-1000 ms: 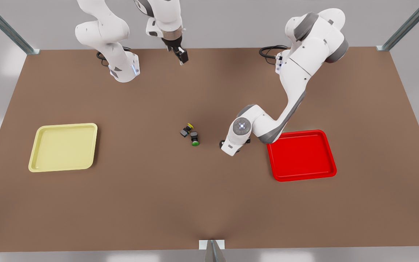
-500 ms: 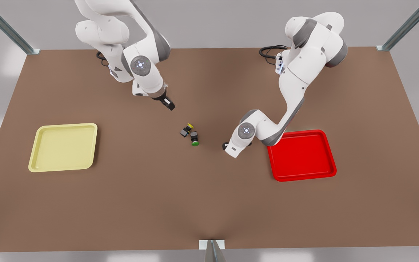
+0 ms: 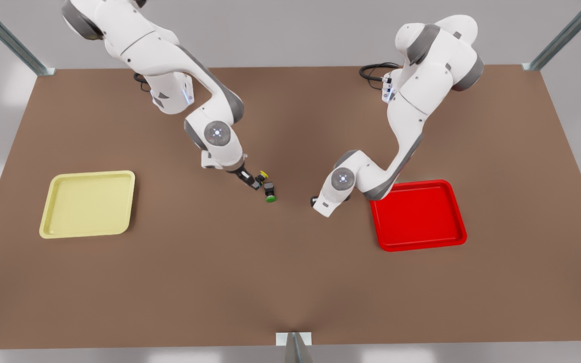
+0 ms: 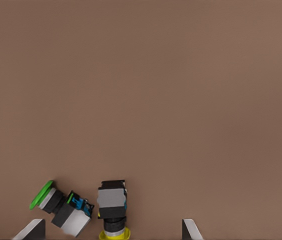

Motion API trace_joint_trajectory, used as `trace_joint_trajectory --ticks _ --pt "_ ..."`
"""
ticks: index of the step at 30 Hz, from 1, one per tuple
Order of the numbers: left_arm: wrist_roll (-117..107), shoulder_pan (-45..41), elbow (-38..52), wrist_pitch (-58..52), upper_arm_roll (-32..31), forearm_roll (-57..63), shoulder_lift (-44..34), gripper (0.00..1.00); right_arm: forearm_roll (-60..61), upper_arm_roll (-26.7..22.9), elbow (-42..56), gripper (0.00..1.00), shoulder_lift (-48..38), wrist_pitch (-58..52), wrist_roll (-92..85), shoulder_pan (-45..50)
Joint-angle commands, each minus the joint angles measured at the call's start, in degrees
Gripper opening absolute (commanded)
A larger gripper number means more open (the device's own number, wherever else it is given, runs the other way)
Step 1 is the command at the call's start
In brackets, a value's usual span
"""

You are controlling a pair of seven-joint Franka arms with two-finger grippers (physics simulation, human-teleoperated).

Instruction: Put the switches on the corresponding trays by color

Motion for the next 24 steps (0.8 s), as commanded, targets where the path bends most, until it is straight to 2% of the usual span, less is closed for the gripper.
trace_joint_trajectory --ticks 1,4,12,13,15,24 --pt "-0.04 0.0 0.01 0.13 -0.08 0.09 0.0 0.79 -0.2 0.01 0.1 1.0 0.64 0.14 0.05 -0.11" --pt "0.05 -0.18 0.27 0.3 0.01 0.18 0.17 0.79 -0.38 0.01 -0.07 1.0 2.66 2.77 0.14 -0.03" --pt "0.05 -0.27 0.36 0.31 0.01 0.18 0.53 0.69 -0.73 -0.17 -0.78 1.0 7.15 7.87 1.72 1.64" --pt "0.05 -0.27 0.27 -0.13 0.01 0.18 0.44 0.68 -1.87 -0.26 -0.6 1.0 8.46 8.13 1.72 1.56" --pt "-0.13 -0.27 0.27 -0.4 0.01 0.18 0.26 0.58 -2.58 -0.35 -0.69 1.0 10.22 9.63 1.72 1.64" --pt "0.31 -0.27 0.36 0.57 0.01 0.18 0.61 0.5 -4.78 -1.4 -1.75 1.0 13.92 13.32 2.07 3.4"
